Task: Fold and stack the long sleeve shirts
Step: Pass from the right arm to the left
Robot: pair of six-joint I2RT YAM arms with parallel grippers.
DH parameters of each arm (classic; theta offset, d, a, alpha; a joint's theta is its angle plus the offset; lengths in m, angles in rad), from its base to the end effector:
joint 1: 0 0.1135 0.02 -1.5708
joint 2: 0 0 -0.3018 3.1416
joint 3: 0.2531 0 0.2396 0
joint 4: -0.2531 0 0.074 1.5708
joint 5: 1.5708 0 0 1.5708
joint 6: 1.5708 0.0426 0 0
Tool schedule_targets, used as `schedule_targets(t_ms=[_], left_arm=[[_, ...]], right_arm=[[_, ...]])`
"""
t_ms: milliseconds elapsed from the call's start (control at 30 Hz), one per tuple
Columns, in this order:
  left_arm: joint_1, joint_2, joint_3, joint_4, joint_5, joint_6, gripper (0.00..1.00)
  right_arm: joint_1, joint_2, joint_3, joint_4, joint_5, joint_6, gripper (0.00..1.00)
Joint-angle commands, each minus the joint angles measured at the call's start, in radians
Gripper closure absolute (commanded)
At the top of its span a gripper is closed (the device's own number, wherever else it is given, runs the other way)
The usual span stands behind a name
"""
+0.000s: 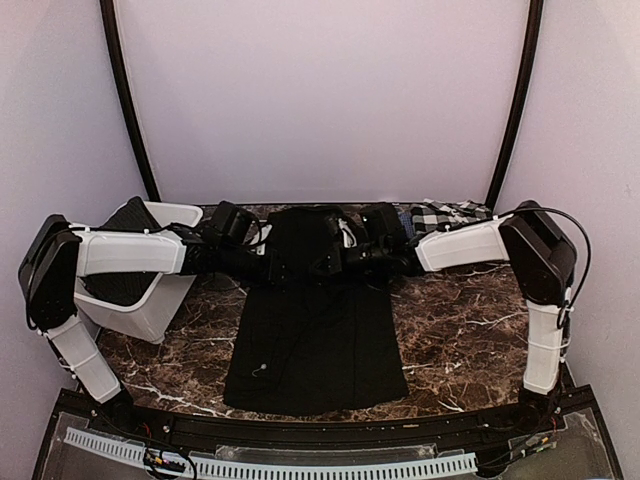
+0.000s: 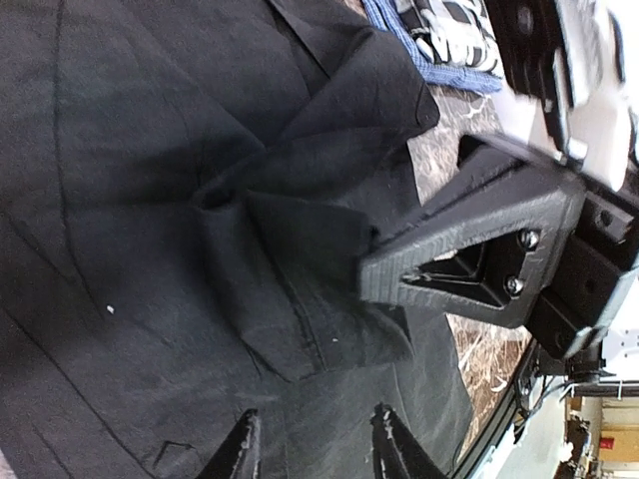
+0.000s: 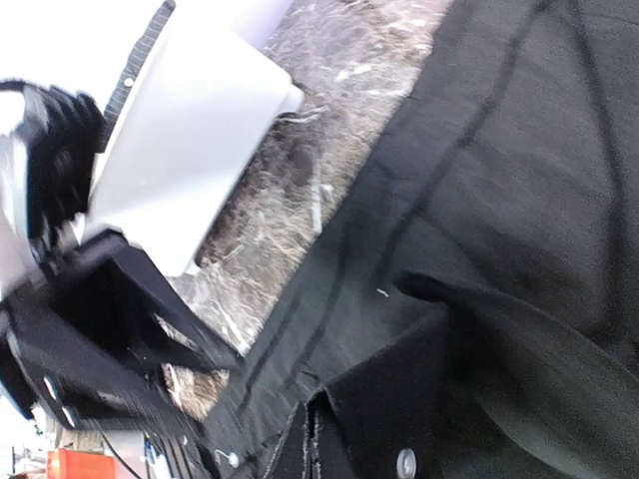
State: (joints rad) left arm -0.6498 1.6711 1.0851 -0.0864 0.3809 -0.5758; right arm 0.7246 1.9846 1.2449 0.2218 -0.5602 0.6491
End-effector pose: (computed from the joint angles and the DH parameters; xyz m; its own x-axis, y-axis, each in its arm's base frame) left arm 0.2814 -0.2337 0.2648 -0.8479 0.0094 -0.5301 0.3953 0.6776 -0.6202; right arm 0.3210 0.3144 0.2233 -0.8437 -0.0629 -0.5332 -0.4986 0.4599 0.7348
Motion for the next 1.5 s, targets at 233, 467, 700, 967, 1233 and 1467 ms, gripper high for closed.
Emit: schedule_targets(t_ms=[233,467,700,967,1233,1467], left_arm=[[-0.015,-0.092,-0.099,0.081,0.020,-0.037,0.57],[-0.014,-0.058,-0.094,0.045,-0.053,-0.028,0.55],[-0.016,-0.033,-0.086,0.037,-0.051,-0.021,0.51],[-0.021,-0.001,-0.092,0.046,-0.046,-0.024,0.51],[-0.035,0.048,-0.077,0.049,-0.048,-0.034,0.52],[-0.036,0.083,-0.034,0.030,-0.113,-0.045,0.69]], right_arm=[[0.092,0.140,0.197,0.047,-0.024,0.135,1.00],[0.104,0.173,0.226,0.066,-0.022,0.167,1.00],[0.106,0.178,0.229,0.072,-0.017,0.171,1.00],[0.108,0.180,0.231,0.081,-0.016,0.173,1.00],[0.116,0.172,0.237,0.064,0.005,0.149,1.00],[0.119,0.129,0.218,0.022,0.055,0.099,1.00]])
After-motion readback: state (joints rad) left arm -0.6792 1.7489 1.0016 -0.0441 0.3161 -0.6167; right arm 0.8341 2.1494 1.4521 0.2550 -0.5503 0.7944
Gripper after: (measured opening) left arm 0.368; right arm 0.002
